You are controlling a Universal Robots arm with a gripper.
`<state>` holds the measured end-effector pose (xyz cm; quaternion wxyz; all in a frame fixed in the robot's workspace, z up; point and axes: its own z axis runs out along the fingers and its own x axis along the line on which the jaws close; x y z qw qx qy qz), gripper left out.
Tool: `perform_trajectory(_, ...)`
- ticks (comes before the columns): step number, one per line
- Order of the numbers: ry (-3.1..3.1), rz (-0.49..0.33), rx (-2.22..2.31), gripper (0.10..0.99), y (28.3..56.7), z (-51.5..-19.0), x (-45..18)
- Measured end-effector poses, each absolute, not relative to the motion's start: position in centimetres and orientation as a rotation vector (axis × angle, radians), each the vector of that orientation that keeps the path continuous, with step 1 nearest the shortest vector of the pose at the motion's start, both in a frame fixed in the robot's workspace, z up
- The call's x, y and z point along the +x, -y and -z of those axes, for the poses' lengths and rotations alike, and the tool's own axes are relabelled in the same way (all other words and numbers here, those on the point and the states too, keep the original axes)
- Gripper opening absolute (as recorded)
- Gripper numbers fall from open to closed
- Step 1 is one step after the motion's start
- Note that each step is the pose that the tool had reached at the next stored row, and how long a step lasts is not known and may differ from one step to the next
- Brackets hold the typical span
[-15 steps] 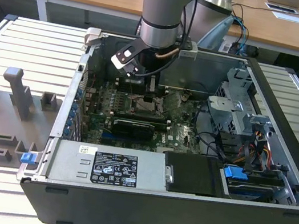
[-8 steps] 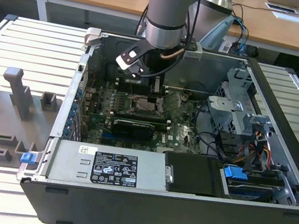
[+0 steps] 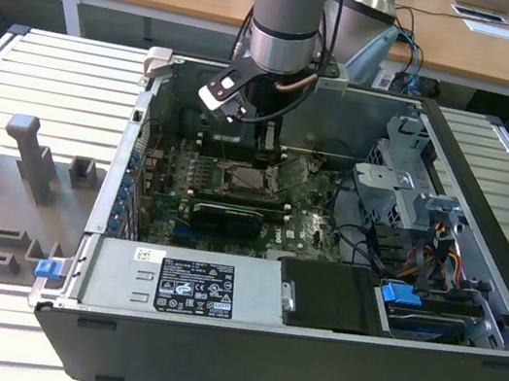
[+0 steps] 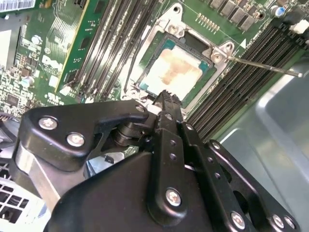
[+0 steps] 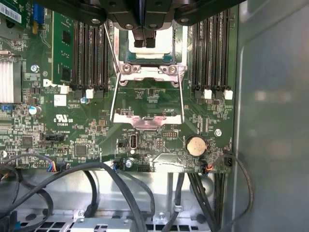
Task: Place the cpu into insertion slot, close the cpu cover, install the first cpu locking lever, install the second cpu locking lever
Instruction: 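Close the cpu cover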
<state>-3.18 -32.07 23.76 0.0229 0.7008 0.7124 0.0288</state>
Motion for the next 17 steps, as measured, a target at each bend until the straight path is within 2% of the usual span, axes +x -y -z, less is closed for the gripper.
perform_trajectory(17, -2.206, -0.089, 2.17, 0.106, 32.1, -24.3, -1.4)
